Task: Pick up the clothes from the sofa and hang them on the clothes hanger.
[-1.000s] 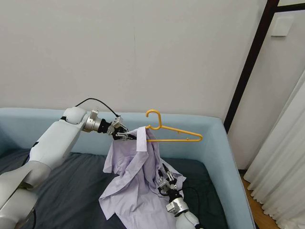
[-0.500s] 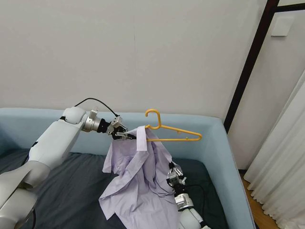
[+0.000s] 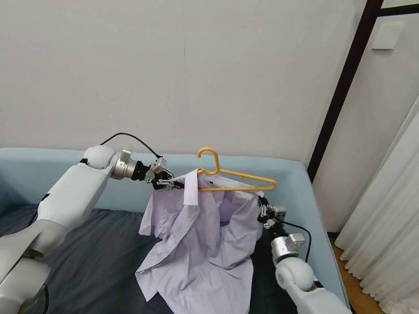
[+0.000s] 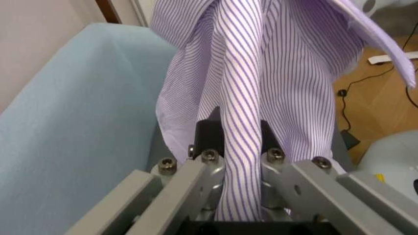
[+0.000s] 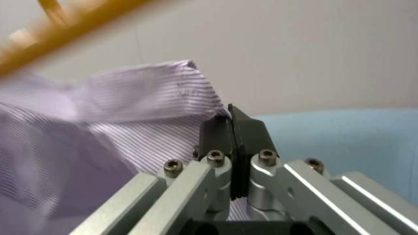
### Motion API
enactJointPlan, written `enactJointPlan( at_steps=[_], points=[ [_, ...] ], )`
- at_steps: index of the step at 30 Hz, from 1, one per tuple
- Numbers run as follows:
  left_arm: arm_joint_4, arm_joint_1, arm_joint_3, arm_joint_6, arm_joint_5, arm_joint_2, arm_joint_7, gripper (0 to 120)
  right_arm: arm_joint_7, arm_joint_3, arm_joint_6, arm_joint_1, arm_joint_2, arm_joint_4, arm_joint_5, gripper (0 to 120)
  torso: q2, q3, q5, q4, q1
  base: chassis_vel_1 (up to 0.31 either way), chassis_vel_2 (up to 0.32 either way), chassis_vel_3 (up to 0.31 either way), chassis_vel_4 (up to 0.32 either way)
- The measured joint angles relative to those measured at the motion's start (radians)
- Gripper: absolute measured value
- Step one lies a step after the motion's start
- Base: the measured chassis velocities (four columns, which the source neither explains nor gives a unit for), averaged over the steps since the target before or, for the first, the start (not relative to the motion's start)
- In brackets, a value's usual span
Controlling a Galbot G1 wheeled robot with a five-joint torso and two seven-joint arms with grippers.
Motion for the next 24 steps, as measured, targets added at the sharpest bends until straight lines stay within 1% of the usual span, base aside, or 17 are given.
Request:
enactJointPlan(
  at_steps=[7,10,12,13,16,18,21,24],
  points=[
    [0.003,-0.018,0.006,-0.02,0.015,-0.02,-0.01,1,0.022,0.023,-0.047,0.004,-0.06,0.102,-0.045,0,0.0,0.0,0.0,0.0,0.0,0.0,0.0,0.0,0.0],
    [0.007,-0.023,0.009,-0.021,0.016,-0.023,-0.014,1,0.023,0.029,-0.055,0.004,-0.076,0.117,-0.054,0,0.0,0.0,0.0,0.0,0.0,0.0,0.0,0.0,0.0],
    [0.013,-0.036,0.013,-0.023,0.017,-0.027,-0.015,1,0.011,0.036,-0.06,0.006,-0.109,0.127,-0.063,0,0.0,0.0,0.0,0.0,0.0,0.0,0.0,0.0,0.0],
    [0.013,-0.036,0.013,-0.023,0.017,-0.027,-0.015,1,0.011,0.036,-0.06,0.006,-0.109,0.127,-0.063,0,0.0,0.0,0.0,0.0,0.0,0.0,0.0,0.0,0.0],
    [0.022,-0.055,0.014,-0.023,0.008,-0.029,-0.01,1,-0.026,0.04,-0.043,0.023,-0.142,0.102,-0.059,0,0.0,0.0,0.0,0.0,0.0,0.0,0.0,0.0,0.0],
    [0.025,-0.059,0.013,-0.023,-0.001,-0.03,-0.006,1,-0.037,0.039,-0.034,0.03,-0.147,0.088,-0.052,0,0.0,0.0,0.0001,-0.0001,0.0,0.0,0.0,0.0,0.0],
    [0.031,-0.066,0.012,-0.025,-0.03,-0.024,-0.002,1,-0.07,0.029,-0.009,0.066,-0.157,0.029,-0.012,0,0.0,0.0,0.0001,-0.0001,0.0,0.0,0.0,0.0,0.0],
    [0.03,-0.066,0.014,-0.029,-0.032,-0.017,-0.001,1,-0.097,0.023,0.0,0.09,-0.165,-0.002,0.017,0,0.0,0.0,0.0,0.0002,0.0,0.0,0.0,0.0,0.0]
  ],
)
